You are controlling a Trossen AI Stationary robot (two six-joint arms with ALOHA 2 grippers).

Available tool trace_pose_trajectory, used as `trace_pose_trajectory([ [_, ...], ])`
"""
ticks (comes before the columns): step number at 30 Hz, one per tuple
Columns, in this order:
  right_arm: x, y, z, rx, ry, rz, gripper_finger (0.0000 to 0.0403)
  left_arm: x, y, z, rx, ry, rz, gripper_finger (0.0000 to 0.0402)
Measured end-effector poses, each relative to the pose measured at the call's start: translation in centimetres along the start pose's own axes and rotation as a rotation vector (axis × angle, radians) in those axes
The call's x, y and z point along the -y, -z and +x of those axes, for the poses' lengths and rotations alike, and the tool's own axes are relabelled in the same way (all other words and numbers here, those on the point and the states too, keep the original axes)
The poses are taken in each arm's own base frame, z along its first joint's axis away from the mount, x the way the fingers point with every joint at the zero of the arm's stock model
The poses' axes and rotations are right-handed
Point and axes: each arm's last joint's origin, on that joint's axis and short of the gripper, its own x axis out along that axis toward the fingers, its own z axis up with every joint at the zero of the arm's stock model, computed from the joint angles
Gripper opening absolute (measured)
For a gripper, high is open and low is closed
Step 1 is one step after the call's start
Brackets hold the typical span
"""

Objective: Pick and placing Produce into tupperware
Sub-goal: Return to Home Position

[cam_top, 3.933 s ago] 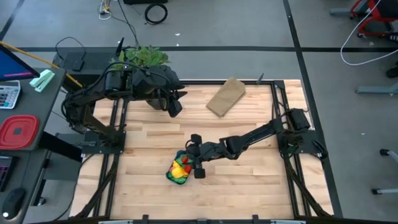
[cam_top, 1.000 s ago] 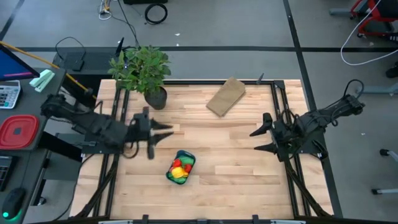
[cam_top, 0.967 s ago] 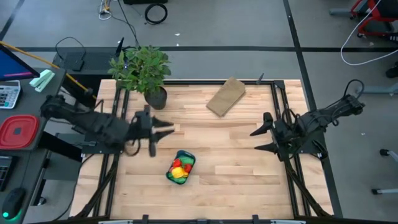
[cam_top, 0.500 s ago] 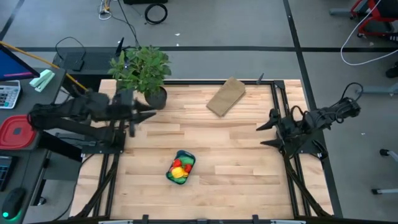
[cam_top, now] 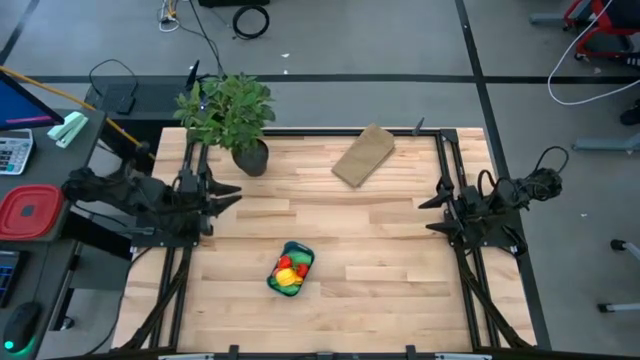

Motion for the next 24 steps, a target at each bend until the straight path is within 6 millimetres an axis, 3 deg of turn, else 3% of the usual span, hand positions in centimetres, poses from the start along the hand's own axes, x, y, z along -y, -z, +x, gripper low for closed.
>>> trace_pose_trajectory([
  [7, 0.0, 0.2, 0.1, -0.011, 0.001, -0.014, 0.0273, -0.2, 3.9, 0.5, -0.062, -0.011, -0.058, 0.0107],
  [16, 0.0, 0.2, 0.1, -0.017, 0.004, -0.016, 0.0274, -0.6, 9.0, 0.8, 0.073, 0.007, -0.077, 0.0107],
  [20, 0.1, 0.6, 0.1, -0.058, 0.014, -0.043, 0.0272, -0.6, 9.4, 0.8, 0.060, 0.006, -0.067, 0.0107],
  [24, 0.2, 0.7, 0.0, -0.060, 0.051, -0.025, 0.0274, -0.7, 8.2, 0.6, 0.114, -0.020, -0.029, 0.0107],
])
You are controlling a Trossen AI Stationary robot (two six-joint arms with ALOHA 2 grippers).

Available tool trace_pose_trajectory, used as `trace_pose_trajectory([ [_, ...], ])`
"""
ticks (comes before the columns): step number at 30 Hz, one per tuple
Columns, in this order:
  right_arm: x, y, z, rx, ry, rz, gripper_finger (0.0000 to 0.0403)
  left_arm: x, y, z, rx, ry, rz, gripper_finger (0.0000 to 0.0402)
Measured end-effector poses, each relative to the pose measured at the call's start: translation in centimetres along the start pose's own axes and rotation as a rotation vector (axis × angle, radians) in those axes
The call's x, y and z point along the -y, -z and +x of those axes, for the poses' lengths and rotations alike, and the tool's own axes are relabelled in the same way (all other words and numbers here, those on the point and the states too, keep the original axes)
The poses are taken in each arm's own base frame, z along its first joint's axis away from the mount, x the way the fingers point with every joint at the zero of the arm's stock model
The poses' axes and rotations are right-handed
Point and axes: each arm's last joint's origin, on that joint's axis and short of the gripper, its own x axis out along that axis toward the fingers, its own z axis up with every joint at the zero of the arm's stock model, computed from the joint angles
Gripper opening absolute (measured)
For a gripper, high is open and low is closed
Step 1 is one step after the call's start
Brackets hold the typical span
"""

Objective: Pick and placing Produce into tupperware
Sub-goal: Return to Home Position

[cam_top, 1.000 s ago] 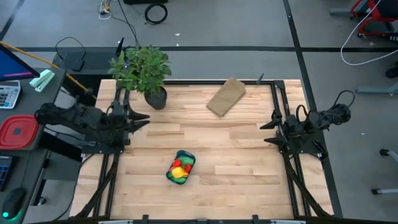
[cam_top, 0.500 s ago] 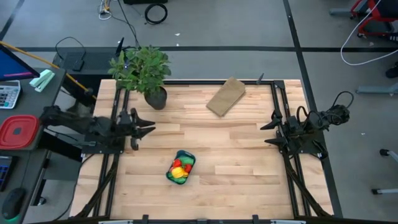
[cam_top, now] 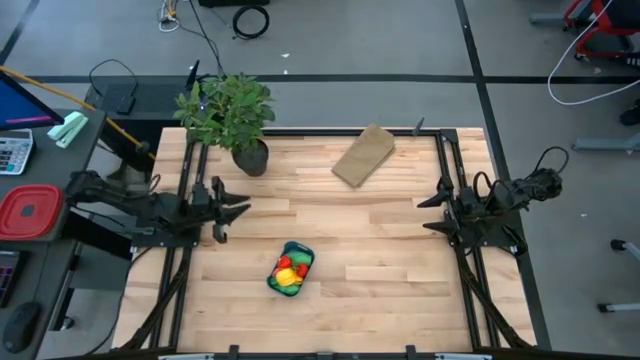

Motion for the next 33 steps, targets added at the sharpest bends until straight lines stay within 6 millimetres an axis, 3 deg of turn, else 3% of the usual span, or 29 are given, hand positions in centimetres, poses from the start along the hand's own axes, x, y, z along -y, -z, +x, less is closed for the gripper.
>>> trace_pose_trajectory([
  [6, 0.1, -0.8, -0.6, 0.013, -0.003, -0.019, 0.0275, -0.5, -1.8, -0.8, 0.086, -0.038, -0.013, 0.0107],
  [12, 0.1, -1.2, -0.9, 0.016, -0.012, -0.017, 0.0275, -0.9, -1.0, -1.5, 0.014, -0.042, -0.032, 0.0107],
  [22, 0.2, -1.1, -0.8, 0.021, 0.037, -0.016, 0.0275, -1.4, -1.8, -2.3, 0.084, -0.039, -0.014, 0.0107],
  [29, 0.1, -0.1, 0.1, 0.053, 0.033, 0.010, 0.0275, -1.4, 0.8, -2.0, 0.010, -0.041, -0.048, 0.0107],
  [33, 0.0, 1.1, 1.0, 0.085, 0.026, 0.022, 0.0275, -1.4, 1.2, -2.0, 0.046, -0.037, -0.064, 0.0107],
])
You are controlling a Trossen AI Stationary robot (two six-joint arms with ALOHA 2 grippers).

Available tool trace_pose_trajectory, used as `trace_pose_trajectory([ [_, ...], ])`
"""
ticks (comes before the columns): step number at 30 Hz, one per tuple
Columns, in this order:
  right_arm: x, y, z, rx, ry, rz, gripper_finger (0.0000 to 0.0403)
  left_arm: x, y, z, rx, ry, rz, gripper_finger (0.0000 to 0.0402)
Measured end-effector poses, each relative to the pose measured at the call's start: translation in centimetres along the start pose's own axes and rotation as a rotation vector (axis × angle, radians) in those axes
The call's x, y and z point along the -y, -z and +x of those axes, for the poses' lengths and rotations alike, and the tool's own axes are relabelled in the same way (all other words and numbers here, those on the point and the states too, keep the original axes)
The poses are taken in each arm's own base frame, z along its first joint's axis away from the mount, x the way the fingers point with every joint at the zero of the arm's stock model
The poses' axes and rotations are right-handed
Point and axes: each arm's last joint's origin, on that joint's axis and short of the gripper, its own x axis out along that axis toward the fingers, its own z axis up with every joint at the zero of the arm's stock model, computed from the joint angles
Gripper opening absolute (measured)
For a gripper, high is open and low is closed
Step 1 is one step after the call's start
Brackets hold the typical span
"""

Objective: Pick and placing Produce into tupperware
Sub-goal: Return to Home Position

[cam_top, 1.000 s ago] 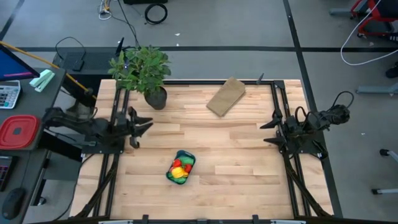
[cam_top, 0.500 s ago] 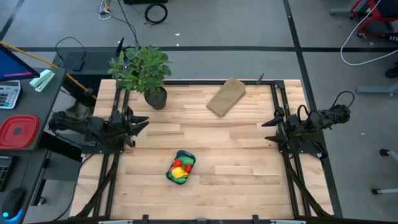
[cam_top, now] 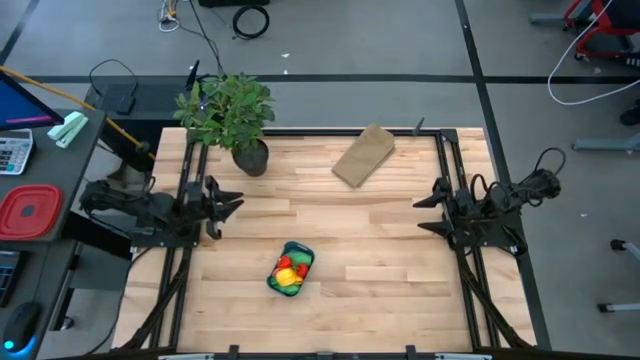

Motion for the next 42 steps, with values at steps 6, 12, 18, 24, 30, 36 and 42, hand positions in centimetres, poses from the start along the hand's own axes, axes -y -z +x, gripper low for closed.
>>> trace_pose_trajectory([
  [6, -0.1, 2.1, 1.1, 0.063, -0.028, 0.016, 0.0275, 0.0, -0.2, 0.0, 0.020, 0.001, -0.010, 0.0107],
  [12, 0.0, 3.0, 1.4, 0.078, -0.028, 0.047, 0.0275, 0.0, -0.2, 0.0, 0.018, 0.001, -0.009, 0.0107],
  [18, 0.2, 4.8, 1.8, 0.025, -0.022, 0.113, 0.0275, 0.0, 0.0, 0.0, -0.002, -0.001, 0.003, 0.0107],
  [24, 0.2, 5.2, 1.9, 0.047, -0.012, 0.108, 0.0275, -0.1, 0.4, 0.0, -0.036, -0.005, 0.017, 0.0107],
  [30, 0.2, 5.2, 1.9, 0.047, -0.012, 0.106, 0.0275, -0.2, 1.1, -0.1, -0.096, -0.012, 0.056, 0.0107],
  [36, 0.2, 5.2, 1.9, 0.047, -0.012, 0.104, 0.0275, -0.2, 1.3, -0.1, -0.121, -0.016, 0.053, 0.0107],
  [42, 0.2, 5.3, 2.0, 0.041, -0.009, 0.066, 0.0275, -0.2, 1.4, -0.1, -0.128, -0.016, 0.067, 0.0107],
])
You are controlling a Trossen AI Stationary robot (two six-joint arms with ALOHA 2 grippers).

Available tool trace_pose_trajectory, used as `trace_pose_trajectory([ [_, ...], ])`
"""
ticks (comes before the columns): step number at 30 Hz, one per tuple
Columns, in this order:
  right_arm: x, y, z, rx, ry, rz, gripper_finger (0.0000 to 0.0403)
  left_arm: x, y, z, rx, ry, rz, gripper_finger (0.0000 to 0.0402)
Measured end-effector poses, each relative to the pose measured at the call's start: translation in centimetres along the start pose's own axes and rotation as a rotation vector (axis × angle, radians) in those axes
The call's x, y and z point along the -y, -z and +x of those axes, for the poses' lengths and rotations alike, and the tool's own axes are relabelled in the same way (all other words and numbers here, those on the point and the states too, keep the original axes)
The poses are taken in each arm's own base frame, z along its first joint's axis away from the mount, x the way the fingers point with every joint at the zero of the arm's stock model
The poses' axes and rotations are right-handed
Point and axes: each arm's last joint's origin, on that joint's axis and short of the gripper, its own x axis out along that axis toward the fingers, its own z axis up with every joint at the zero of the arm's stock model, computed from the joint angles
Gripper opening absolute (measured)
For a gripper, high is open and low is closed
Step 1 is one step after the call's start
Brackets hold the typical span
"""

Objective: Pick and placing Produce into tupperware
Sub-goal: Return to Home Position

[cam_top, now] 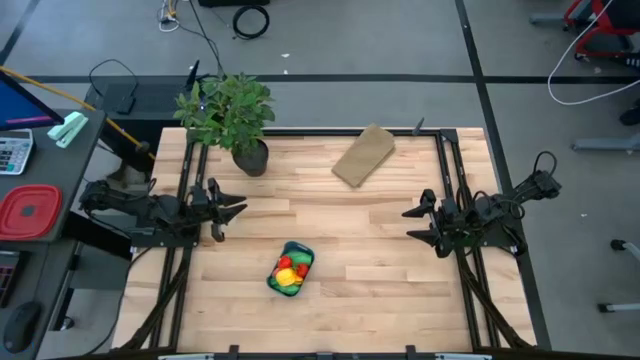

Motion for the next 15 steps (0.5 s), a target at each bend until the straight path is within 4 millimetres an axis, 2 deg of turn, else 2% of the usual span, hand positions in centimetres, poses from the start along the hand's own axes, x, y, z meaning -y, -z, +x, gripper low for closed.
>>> trace_pose_trajectory([
  [6, -0.01, 0.41, 0.27, -0.043, 0.010, -0.054, 0.0275, -0.01, 0.03, 0.00, -0.002, -0.001, 0.081, 0.0107],
  [15, -0.01, 0.92, 0.58, -0.096, 0.020, -0.087, 0.0275, 0.00, 0.04, 0.00, -0.003, -0.001, 0.095, 0.0107],
])
